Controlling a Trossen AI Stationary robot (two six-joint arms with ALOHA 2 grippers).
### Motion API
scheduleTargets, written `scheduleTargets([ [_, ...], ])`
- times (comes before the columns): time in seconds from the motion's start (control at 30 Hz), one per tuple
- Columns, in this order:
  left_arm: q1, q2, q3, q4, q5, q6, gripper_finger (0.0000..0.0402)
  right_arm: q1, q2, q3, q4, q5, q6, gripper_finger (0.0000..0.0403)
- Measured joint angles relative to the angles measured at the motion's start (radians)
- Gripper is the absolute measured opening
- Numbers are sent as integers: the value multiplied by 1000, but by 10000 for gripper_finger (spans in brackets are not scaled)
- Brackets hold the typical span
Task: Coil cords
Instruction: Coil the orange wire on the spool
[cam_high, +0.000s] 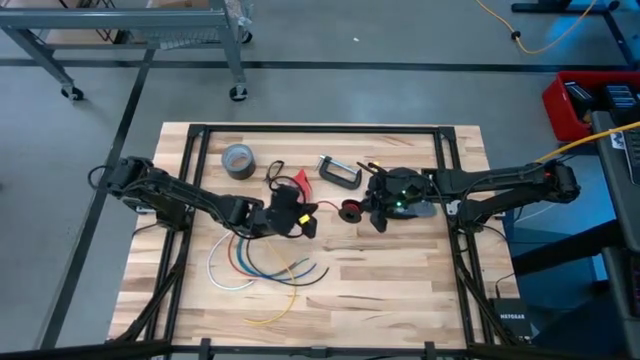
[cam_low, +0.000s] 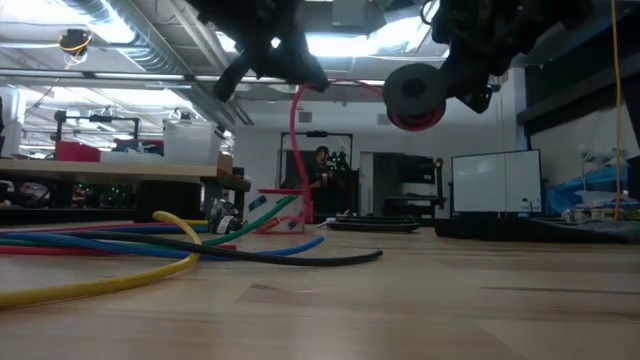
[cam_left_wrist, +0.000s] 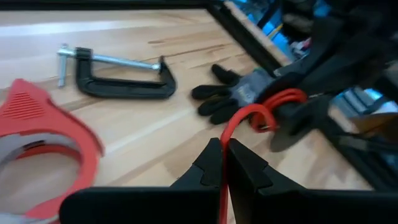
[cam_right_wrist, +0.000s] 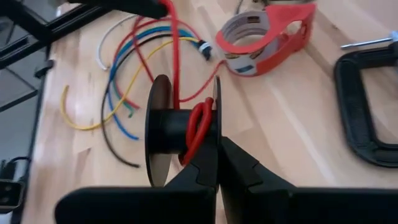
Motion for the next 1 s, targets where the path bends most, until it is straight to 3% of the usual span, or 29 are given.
scheduleTargets([
  [0.23, 24, 0, 0, 107, 88, 1, 0, 0, 0, 0, 2, 97, 2, 5],
  [0.67, 65, 0, 0, 213, 154, -4, 0, 0, 1, 0, 97, 234, 25, 5],
  [1.0, 67, 0, 0, 300, 163, 47, 0, -2, 127, 0, 254, 264, 23, 5],
])
